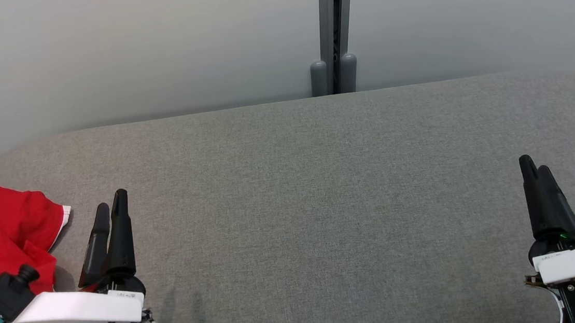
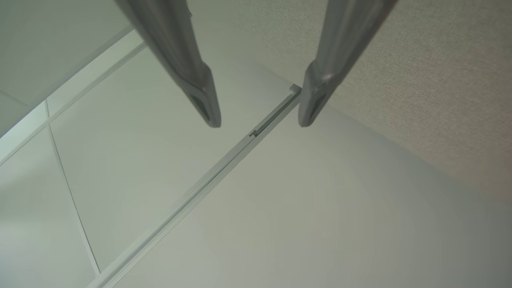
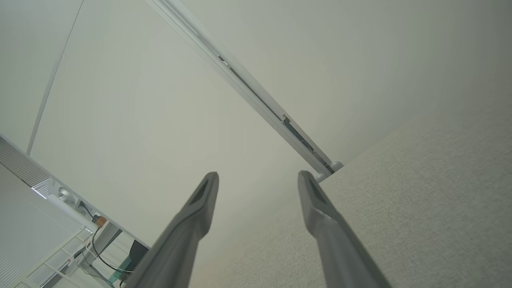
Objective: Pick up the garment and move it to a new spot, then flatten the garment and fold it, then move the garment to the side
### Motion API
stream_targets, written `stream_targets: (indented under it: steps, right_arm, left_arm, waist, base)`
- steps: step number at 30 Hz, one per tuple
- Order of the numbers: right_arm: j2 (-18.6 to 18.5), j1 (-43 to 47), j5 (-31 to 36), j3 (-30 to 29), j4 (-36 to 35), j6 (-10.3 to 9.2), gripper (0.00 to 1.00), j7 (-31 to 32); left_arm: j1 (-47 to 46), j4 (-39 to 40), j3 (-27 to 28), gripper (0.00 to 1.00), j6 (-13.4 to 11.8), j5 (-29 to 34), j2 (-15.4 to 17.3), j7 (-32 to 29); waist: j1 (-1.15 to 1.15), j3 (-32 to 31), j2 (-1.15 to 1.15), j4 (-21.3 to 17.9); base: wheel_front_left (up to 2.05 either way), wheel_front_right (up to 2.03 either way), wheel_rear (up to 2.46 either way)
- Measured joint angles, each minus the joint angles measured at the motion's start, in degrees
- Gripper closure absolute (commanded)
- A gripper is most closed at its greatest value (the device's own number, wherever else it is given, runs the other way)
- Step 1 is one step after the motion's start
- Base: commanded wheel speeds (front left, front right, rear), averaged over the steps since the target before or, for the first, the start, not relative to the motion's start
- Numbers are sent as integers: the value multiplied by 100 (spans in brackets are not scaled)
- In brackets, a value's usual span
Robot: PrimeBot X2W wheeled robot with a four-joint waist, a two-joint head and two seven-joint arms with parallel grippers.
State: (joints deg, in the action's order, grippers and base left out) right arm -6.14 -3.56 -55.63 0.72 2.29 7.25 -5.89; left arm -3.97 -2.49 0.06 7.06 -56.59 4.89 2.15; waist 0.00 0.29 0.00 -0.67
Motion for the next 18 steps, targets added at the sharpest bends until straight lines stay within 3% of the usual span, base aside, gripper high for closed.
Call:
stream_targets:
  steps: [18]
  right_arm:
    - [-134, -4, 1638, 182, 167, 1, 0, -249]
  left_arm:
    - [-3, -328, -334, 0, 2, 1439, 133, 367]
  waist:
    - [0, -7, 0, -70]
  base:
    - [0, 0, 0]
